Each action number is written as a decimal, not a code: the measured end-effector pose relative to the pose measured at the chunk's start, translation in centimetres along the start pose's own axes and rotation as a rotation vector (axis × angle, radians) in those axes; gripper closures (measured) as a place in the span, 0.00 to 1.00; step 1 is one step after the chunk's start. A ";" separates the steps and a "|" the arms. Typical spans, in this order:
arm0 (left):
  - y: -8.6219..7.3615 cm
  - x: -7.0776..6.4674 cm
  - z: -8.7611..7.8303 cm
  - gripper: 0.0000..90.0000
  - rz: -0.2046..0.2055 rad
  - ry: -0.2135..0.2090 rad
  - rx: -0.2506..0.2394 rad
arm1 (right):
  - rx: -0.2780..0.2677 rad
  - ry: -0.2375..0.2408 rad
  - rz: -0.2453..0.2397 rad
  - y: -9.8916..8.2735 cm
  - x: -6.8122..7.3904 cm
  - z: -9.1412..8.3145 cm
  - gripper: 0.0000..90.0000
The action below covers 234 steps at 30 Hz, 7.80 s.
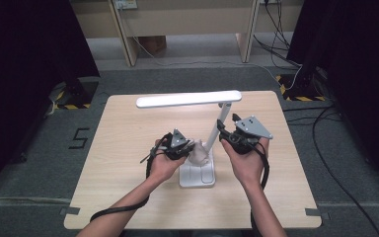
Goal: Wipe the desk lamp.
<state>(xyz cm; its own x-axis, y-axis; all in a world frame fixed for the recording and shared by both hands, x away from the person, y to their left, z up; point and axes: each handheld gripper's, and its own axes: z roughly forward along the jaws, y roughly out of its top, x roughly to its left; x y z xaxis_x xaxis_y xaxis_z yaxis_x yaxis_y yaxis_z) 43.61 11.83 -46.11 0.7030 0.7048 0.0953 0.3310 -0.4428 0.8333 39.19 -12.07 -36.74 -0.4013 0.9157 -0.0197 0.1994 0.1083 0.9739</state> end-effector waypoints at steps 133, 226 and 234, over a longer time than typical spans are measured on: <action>-4.4 -1.1 0.7 0.78 -0.004 -0.136 0.108 | 0.132 -0.053 -0.221 2.5 -3.2 1.2 0.87; -4.4 -1.0 0.8 0.80 -0.029 -0.138 0.109 | 0.426 0.109 -0.139 -11.6 1.2 6.7 0.87; -4.3 -1.0 0.8 0.80 -0.030 -0.134 0.112 | 0.454 0.148 -0.159 -11.7 1.4 5.9 0.88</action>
<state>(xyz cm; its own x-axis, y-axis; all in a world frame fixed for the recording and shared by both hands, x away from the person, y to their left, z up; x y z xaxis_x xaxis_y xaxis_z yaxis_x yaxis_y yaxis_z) 41.96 12.56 -50.22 0.7666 0.6421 -0.0086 0.4163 -0.4868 0.7679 41.58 -9.78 -49.45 -0.5745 0.8129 -0.0959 0.4810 0.4300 0.7640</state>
